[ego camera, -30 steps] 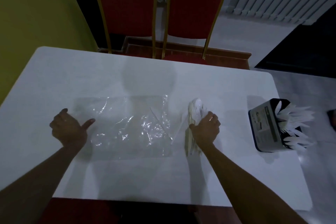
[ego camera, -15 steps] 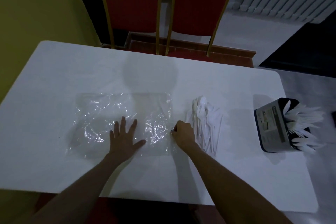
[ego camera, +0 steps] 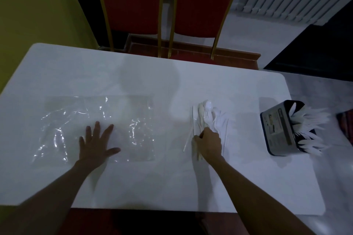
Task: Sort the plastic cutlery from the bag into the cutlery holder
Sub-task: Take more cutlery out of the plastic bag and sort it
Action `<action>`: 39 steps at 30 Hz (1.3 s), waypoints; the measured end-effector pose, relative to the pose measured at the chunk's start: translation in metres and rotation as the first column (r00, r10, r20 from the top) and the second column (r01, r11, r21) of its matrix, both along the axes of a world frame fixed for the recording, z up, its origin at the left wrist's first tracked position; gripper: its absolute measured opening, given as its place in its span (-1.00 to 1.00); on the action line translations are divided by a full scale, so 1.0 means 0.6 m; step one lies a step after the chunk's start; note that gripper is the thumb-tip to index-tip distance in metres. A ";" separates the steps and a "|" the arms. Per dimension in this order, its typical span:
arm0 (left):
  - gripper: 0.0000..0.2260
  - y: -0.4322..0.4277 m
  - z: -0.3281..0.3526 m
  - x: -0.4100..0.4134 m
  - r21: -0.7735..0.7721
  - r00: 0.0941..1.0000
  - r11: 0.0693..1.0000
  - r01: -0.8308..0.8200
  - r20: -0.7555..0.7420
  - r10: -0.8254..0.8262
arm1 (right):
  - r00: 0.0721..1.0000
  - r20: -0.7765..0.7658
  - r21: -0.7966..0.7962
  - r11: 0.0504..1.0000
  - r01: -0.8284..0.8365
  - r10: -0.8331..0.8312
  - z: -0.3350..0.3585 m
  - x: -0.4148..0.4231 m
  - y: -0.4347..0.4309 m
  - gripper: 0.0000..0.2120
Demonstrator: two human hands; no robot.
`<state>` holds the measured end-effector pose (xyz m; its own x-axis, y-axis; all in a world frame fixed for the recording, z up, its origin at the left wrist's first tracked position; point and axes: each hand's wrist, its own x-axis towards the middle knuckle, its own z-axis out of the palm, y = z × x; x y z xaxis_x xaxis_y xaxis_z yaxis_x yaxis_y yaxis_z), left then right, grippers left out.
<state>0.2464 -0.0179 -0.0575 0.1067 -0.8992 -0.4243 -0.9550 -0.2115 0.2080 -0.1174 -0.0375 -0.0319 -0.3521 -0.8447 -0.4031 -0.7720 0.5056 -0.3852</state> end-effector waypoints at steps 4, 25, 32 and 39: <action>-0.10 -0.012 0.009 0.002 -0.009 0.999 1.000 -0.024 -0.031 0.024 | 0.982 -0.185 -0.209 0.976 -0.066 0.027 0.029 -0.023 0.000 -0.74; -0.61 -0.082 0.026 -0.450 0.027 0.911 0.986 -0.166 -0.379 0.164 | 0.969 -0.123 -0.063 0.973 -0.223 0.215 0.006 -0.149 0.001 -0.52; -0.76 -0.096 0.038 -0.451 0.121 0.874 0.954 -0.273 -0.383 0.299 | 0.914 -0.188 -0.224 0.890 -0.397 0.361 0.011 -0.112 -0.018 -0.69; -0.83 -0.085 0.036 -0.394 0.202 0.833 0.927 -0.316 -0.409 0.373 | 0.944 -0.147 -0.076 0.948 -0.308 0.295 0.004 -0.110 -0.056 -0.79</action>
<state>0.0102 -0.0687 -0.0362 0.1803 -0.7772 -0.6029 -0.6341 -0.5604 0.5328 -0.1835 -0.0710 -0.0295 -0.1196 -0.9520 -0.2817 -0.9295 0.2070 -0.3051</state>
